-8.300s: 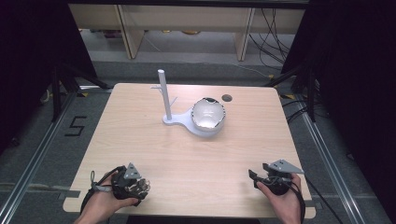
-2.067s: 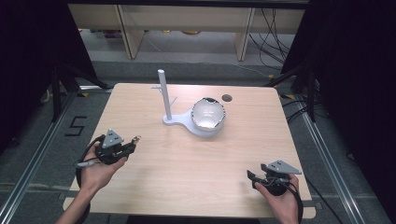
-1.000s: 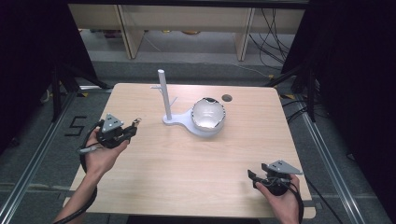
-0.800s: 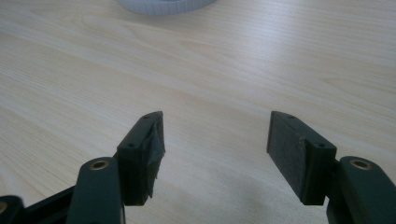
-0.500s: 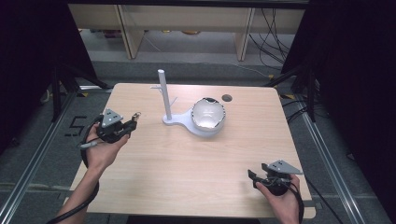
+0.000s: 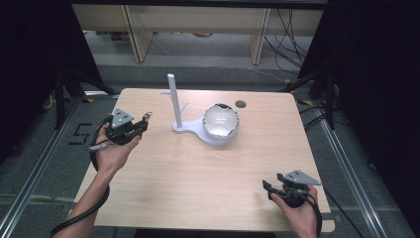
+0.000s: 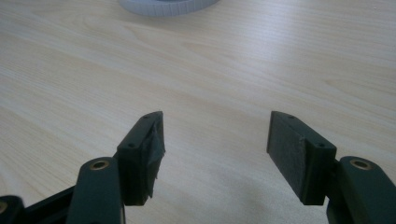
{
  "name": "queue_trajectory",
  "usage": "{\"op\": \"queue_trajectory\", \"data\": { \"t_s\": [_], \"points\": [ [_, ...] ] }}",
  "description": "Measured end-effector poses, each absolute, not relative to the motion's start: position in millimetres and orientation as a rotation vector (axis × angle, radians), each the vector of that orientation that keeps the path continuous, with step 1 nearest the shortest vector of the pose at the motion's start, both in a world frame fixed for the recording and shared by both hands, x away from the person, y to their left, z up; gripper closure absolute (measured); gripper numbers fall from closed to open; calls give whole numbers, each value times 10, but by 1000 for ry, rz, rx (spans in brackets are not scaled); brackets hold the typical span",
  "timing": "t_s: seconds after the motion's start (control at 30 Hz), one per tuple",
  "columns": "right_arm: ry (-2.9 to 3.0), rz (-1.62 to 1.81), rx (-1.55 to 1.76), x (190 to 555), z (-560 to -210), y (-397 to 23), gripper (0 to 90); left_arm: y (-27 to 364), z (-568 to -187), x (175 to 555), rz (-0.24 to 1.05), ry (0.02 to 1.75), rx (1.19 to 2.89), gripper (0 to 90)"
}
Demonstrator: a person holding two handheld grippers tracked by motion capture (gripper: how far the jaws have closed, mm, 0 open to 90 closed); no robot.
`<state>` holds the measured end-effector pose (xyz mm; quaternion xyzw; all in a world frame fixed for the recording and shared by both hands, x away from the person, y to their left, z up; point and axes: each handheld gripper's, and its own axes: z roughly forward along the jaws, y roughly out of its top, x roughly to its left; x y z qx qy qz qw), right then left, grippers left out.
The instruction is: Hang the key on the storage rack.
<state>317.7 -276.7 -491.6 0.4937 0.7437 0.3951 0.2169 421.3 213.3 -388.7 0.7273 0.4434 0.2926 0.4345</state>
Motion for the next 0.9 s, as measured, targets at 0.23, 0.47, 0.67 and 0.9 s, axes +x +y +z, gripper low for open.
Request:
{"op": "queue_trajectory", "data": {
  "t_s": [0.23,0.47,0.67,0.9],
  "points": [
    [2058,1105,1369,3179,-4915,-2764,377,2111,-3821,4282,753,1097,1789,812],
    [2069,1106,1382,3177,-4920,-2755,377,2107,-3797,4355,771,1099,1772,812],
    [2061,1099,1423,3156,-4914,-2729,377,2092,-3738,4432,778,1098,1759,811],
    [2055,1114,1427,3159,-4925,-2734,377,2018,-3674,4540,786,1088,1743,812]
  ]
}}
